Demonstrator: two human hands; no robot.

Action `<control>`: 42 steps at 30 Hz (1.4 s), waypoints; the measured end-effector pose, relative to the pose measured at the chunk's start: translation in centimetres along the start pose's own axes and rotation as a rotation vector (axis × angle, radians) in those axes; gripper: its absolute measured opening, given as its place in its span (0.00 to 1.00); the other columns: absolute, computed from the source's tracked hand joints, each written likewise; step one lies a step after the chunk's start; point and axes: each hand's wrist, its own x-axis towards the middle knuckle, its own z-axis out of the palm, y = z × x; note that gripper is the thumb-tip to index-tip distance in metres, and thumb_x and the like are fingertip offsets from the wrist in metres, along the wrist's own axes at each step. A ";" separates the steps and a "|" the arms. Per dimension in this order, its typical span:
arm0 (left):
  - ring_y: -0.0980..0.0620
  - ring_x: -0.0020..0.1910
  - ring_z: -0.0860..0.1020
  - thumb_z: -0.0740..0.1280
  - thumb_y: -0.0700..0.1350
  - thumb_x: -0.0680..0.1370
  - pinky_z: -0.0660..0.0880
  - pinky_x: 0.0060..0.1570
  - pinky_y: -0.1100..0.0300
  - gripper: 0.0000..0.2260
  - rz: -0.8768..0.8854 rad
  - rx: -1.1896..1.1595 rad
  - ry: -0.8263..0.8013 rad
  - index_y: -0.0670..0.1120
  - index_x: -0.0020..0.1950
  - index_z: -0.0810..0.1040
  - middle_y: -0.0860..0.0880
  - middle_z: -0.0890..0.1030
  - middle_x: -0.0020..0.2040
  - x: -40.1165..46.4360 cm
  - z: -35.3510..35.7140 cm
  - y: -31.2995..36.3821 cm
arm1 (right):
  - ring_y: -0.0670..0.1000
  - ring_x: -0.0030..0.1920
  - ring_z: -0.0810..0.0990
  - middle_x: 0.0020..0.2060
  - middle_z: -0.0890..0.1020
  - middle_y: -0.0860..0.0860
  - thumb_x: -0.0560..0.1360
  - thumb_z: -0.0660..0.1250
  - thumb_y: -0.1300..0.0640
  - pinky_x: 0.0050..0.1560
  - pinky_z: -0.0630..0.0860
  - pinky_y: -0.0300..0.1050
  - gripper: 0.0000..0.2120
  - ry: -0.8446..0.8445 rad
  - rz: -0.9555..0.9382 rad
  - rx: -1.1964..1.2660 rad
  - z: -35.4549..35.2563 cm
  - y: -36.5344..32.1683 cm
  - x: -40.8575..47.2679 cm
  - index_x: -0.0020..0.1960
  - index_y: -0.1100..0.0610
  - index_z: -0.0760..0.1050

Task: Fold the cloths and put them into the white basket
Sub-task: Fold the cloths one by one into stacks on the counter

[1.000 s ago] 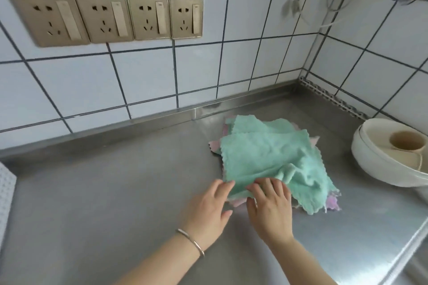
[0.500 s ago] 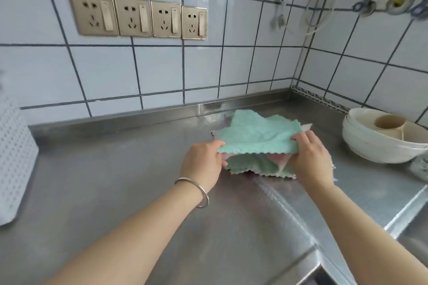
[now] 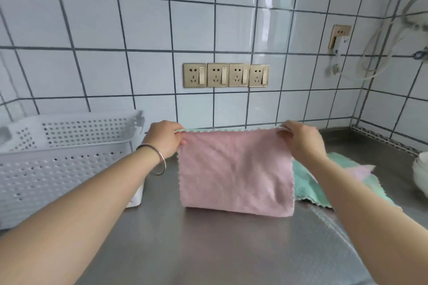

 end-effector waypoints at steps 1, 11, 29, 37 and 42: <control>0.46 0.45 0.81 0.63 0.37 0.75 0.76 0.55 0.55 0.11 -0.011 0.010 0.026 0.46 0.34 0.78 0.44 0.83 0.37 0.2 -1.2 -0.3 | 0.61 0.48 0.79 0.48 0.83 0.57 0.76 0.63 0.57 0.41 0.71 0.47 0.07 0.075 -0.011 0.081 0.2 -1.4 0.2 0.50 0.56 0.80; 0.56 0.49 0.78 0.65 0.33 0.74 0.62 0.50 0.84 0.13 0.278 0.217 0.096 0.46 0.53 0.83 0.56 0.81 0.49 -12.7 -5.1 -4.9 | 0.37 0.36 0.72 0.35 0.80 0.47 0.65 0.69 0.76 0.39 0.65 0.20 0.12 0.102 -0.262 0.308 -1.2 -2.7 -8.6 0.44 0.63 0.82; 0.72 0.40 0.74 0.65 0.55 0.75 0.70 0.48 0.71 0.06 0.063 0.140 -0.509 0.65 0.41 0.79 0.72 0.74 0.34 -23.8 0.7 -14.2 | 0.40 0.38 0.78 0.36 0.83 0.41 0.68 0.70 0.51 0.43 0.73 0.38 0.04 -0.883 -0.136 0.226 2.2 3.6 -20.7 0.39 0.42 0.76; 0.60 0.30 0.68 0.62 0.48 0.79 0.65 0.36 0.62 0.14 -0.176 -0.004 -0.498 0.49 0.33 0.69 0.56 0.72 0.28 -19.7 0.7 -13.8 | 0.41 0.28 0.66 0.24 0.71 0.42 0.73 0.69 0.55 0.29 0.61 0.34 0.14 -0.860 0.059 0.351 3.0 2.3 -17.6 0.30 0.53 0.71; 0.53 0.26 0.67 0.60 0.45 0.79 0.63 0.32 0.59 0.12 -0.382 -0.236 -0.275 0.44 0.37 0.71 0.50 0.70 0.28 -15.4 3.2 -14.4 | 0.50 0.34 0.71 0.32 0.76 0.52 0.74 0.67 0.57 0.34 0.65 0.43 0.09 -0.613 0.331 0.419 7.2 0.7 -15.2 0.42 0.64 0.78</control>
